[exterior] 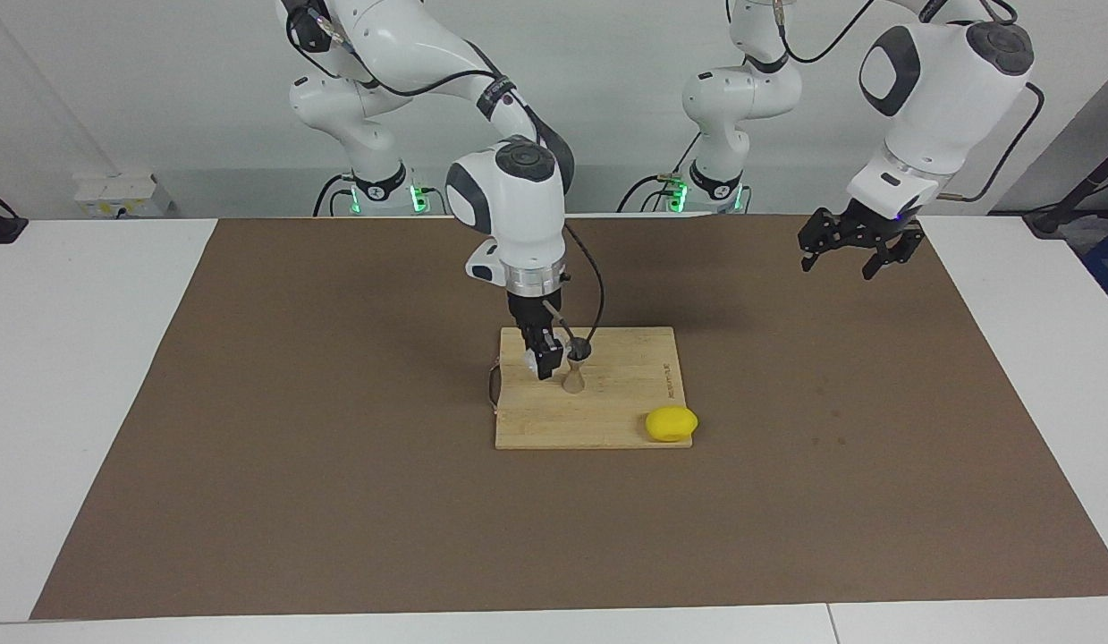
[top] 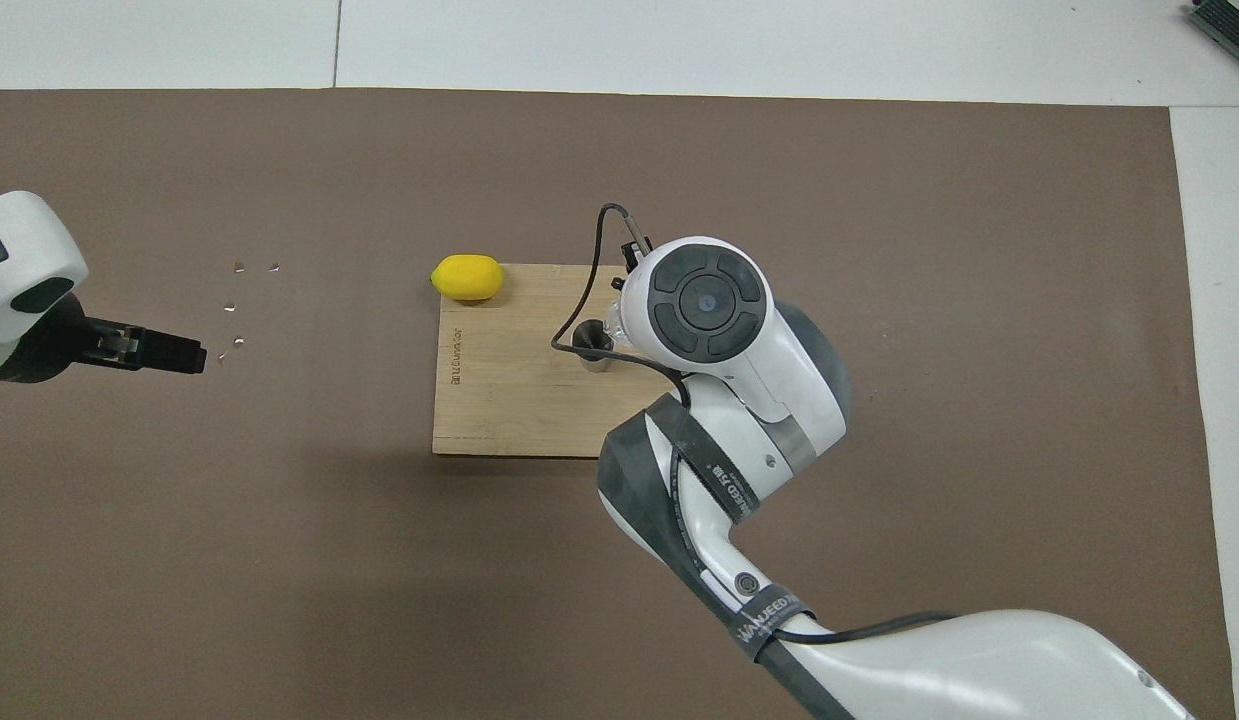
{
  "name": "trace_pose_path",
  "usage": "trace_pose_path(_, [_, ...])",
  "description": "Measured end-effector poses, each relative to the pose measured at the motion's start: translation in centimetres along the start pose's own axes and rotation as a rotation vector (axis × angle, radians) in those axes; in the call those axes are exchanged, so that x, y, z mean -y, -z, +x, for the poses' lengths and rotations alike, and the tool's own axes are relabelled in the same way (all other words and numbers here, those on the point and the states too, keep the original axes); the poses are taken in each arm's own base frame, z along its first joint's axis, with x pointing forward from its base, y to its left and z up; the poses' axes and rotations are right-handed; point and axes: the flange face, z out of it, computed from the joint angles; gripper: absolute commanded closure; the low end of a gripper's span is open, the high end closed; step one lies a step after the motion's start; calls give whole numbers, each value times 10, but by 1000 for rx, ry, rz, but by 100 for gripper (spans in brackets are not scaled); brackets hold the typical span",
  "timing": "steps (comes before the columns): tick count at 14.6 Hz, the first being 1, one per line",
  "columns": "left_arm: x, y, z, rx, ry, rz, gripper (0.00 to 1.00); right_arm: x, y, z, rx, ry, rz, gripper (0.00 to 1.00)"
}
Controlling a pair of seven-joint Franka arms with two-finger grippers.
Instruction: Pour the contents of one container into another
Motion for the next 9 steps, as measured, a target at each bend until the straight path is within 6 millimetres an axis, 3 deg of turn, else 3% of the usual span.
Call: trace_pose_path(9, [2, -10, 16, -16, 21, -4, 0, -3, -2, -17, -36, 59, 8, 100])
